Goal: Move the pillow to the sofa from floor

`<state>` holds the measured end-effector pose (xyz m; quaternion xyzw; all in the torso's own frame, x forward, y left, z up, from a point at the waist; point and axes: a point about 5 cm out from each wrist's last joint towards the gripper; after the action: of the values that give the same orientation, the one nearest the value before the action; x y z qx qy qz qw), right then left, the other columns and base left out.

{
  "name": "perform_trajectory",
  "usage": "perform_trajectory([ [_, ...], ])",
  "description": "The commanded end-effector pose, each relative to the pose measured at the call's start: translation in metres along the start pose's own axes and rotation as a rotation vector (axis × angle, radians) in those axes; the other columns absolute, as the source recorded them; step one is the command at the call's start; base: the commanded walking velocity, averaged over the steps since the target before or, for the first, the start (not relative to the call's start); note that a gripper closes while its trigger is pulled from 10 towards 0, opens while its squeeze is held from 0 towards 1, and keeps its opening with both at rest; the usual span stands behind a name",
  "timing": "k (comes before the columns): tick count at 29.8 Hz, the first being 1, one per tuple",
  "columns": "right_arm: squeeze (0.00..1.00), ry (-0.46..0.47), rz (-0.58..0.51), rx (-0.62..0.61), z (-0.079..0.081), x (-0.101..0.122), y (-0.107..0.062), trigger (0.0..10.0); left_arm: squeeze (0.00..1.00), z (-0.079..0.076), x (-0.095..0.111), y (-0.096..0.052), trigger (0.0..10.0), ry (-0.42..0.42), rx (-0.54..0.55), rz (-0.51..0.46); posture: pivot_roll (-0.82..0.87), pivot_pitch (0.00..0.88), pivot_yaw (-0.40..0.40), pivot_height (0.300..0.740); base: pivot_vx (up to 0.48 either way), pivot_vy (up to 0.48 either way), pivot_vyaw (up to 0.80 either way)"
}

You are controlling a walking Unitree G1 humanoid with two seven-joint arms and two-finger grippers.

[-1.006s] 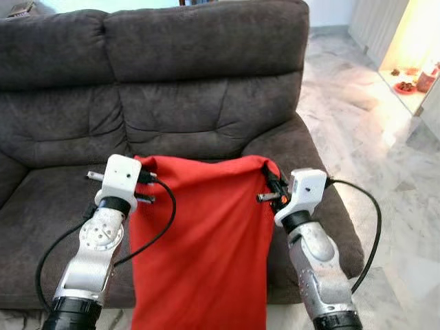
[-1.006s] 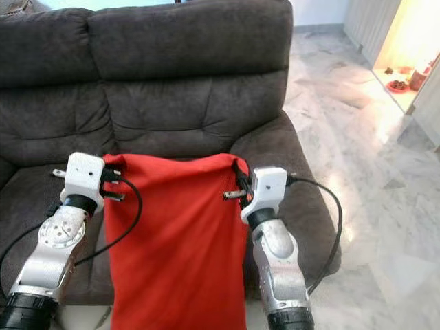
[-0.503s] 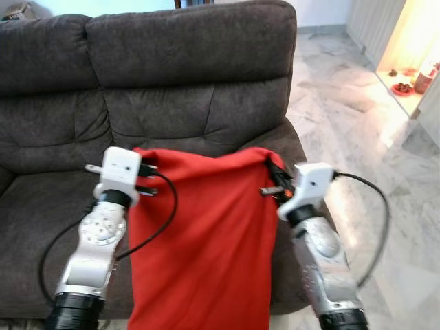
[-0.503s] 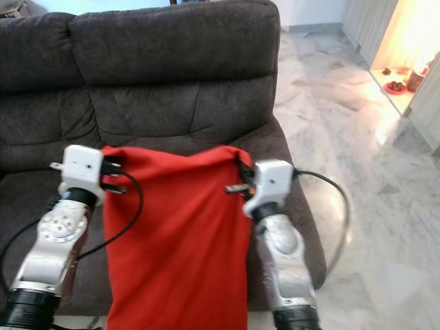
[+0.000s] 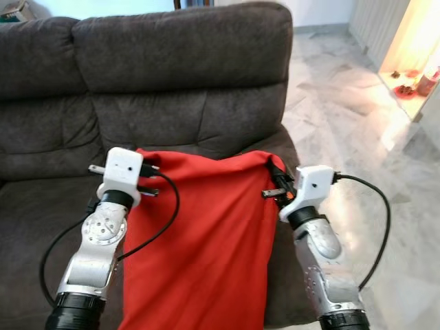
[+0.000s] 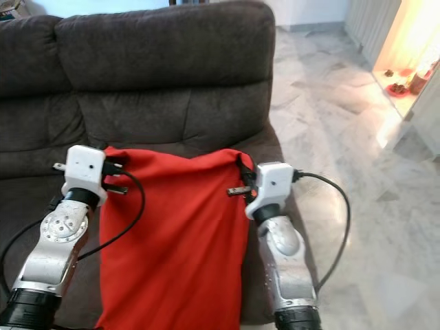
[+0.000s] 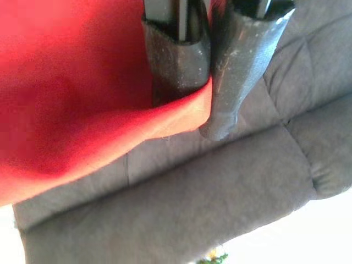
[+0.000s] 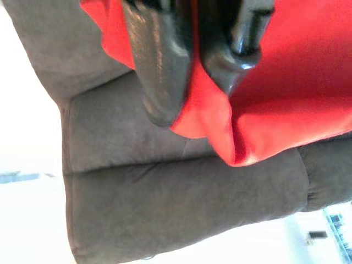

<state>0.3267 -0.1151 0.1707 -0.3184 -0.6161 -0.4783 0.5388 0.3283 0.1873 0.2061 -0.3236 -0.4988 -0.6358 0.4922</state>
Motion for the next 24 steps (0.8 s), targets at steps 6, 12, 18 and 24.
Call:
perform_trajectory([
  [6, 0.00, 0.039, -0.252, 0.292, 0.049, 0.054, 0.009, 10.0, 0.00, 0.066, 0.056, 0.009, 10.0, 0.036, 0.279, -0.228, 0.05, 0.121, 0.068, 0.740, 0.313, 0.000, 0.53],
  [12, 0.00, 0.035, -0.213, 0.268, 0.044, 0.047, 0.010, 10.0, 0.00, 0.032, 0.043, 0.007, 10.0, -0.042, 0.038, -0.179, 0.05, 0.124, 0.068, 0.740, 0.000, 0.000, 0.00],
  [18, 0.00, 0.030, -0.191, 0.259, 0.042, 0.045, 0.008, 10.0, 0.00, 0.028, 0.037, 0.006, 10.0, -0.065, 0.034, -0.141, 0.05, 0.126, 0.066, 0.740, 0.000, 0.000, 0.00],
  [24, 0.00, -0.003, -0.178, 0.208, 0.033, 0.043, 0.013, 10.0, 0.00, 0.030, 0.037, 0.007, 10.0, -0.053, 0.018, -0.134, 0.05, 0.132, 0.070, 0.740, 0.000, 0.000, 0.00],
])
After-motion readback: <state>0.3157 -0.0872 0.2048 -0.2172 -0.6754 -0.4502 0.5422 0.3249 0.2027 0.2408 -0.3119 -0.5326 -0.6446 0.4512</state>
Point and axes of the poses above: a point about 5 cm out from each wrist's last joint towards the gripper, its own y axis pointing out of the wrist towards the gripper, its own x axis along the axis of the wrist's last joint, z = x × y, and after that the axes turned 1 degree about -y, right-handed
